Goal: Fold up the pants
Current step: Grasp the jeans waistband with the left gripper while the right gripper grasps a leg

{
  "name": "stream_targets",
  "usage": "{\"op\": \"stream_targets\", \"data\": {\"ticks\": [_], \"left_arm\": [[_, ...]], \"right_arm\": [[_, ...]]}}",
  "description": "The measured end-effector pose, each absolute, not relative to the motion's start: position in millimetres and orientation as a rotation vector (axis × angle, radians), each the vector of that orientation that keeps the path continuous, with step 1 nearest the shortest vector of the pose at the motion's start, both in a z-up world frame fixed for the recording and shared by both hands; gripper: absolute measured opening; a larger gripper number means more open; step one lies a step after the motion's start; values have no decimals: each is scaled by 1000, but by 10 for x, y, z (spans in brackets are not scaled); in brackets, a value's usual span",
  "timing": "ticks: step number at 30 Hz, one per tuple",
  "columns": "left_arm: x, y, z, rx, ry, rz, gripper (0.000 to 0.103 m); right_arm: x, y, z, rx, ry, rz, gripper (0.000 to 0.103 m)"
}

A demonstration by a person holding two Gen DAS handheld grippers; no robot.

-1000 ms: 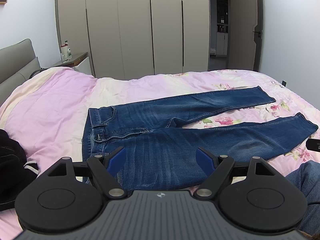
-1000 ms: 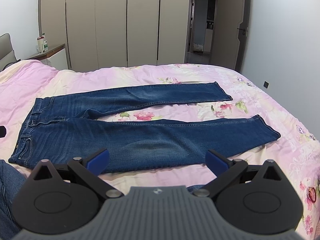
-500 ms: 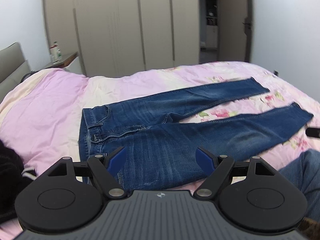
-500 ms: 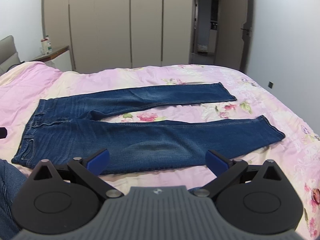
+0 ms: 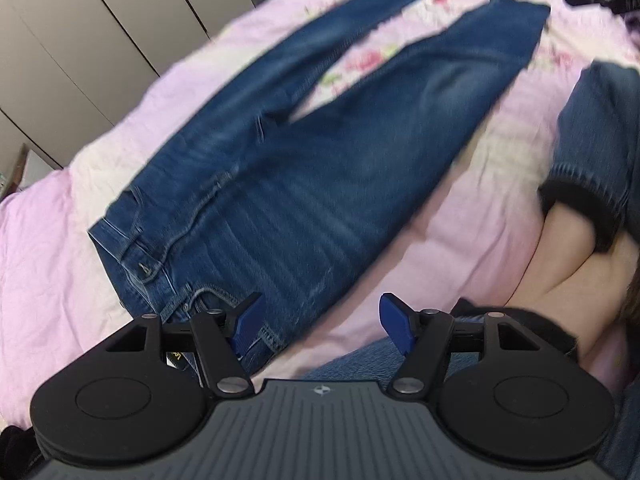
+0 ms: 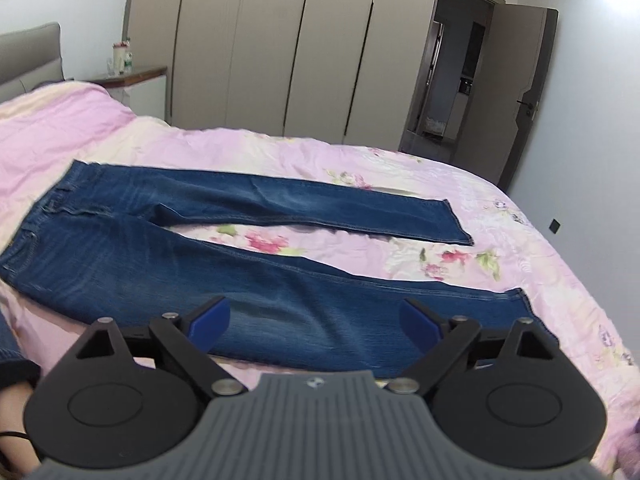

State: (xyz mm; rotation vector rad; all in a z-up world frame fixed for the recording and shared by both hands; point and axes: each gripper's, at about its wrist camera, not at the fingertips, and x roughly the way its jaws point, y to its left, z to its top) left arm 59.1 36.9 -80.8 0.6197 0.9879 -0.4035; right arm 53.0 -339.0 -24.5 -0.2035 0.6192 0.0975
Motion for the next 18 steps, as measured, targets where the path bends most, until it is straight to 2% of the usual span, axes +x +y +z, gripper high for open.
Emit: {"op": "stream_targets", "data": {"ticks": [7,9,15,18], "left_arm": [[1067,182,-1240,718,1175,-479,77],[1199,84,-1392,729,1227,-496,77],[1402,-139,-1834,855,1317,-474,77],[1472,-189,-2007,920,1352,-436,77]], "right_arm": [[931,-3787,-447,-258,718,73,85],[1045,-3931,-562,-288,747,67,76],[1344,-4504,-1040,-375,867,18,64],[1488,-4833,-1328,-451,922,-12,63]]}}
